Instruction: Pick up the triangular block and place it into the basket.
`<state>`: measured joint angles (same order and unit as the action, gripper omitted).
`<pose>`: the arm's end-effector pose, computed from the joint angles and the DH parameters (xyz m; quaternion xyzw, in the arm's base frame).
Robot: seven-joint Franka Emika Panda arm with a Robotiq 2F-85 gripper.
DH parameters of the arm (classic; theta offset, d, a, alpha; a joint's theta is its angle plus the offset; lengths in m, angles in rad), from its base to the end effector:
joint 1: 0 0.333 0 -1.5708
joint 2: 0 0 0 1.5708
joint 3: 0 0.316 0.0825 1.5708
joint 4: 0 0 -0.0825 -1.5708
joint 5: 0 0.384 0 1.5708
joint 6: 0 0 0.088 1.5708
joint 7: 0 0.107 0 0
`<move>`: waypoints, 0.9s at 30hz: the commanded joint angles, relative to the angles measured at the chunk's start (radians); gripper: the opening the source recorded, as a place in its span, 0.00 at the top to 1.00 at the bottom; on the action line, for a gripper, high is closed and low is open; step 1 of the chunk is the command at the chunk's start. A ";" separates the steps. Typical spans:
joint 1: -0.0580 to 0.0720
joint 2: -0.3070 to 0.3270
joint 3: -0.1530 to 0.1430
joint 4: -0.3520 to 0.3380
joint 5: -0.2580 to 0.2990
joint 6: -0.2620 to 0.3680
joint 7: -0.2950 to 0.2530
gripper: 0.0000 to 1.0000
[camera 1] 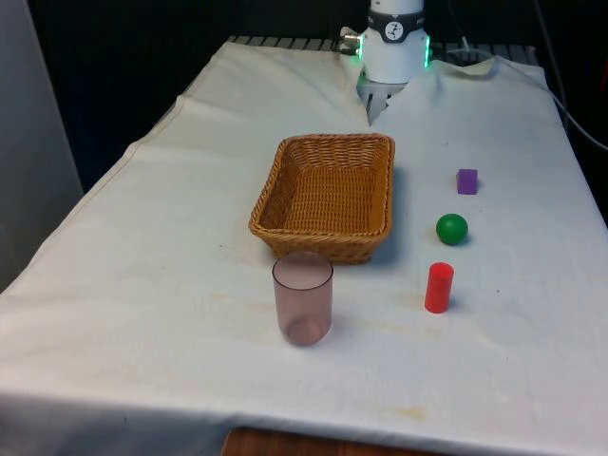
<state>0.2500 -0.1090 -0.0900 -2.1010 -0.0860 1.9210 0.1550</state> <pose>0.5067 0.0747 0.4614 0.9986 0.0191 -0.0297 0.0401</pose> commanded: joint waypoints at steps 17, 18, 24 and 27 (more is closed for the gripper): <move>0.002 -0.049 0.074 -0.153 -0.026 0.155 0.111 0.00; 0.002 -0.050 0.078 -0.161 -0.026 0.165 0.116 0.00; 0.000 -0.062 0.092 -0.207 -0.021 0.207 0.128 0.00; -0.001 -0.095 0.096 -0.262 -0.033 0.261 0.141 0.00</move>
<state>0.2500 -0.1970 0.0030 -2.3550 -0.1090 2.1670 0.2840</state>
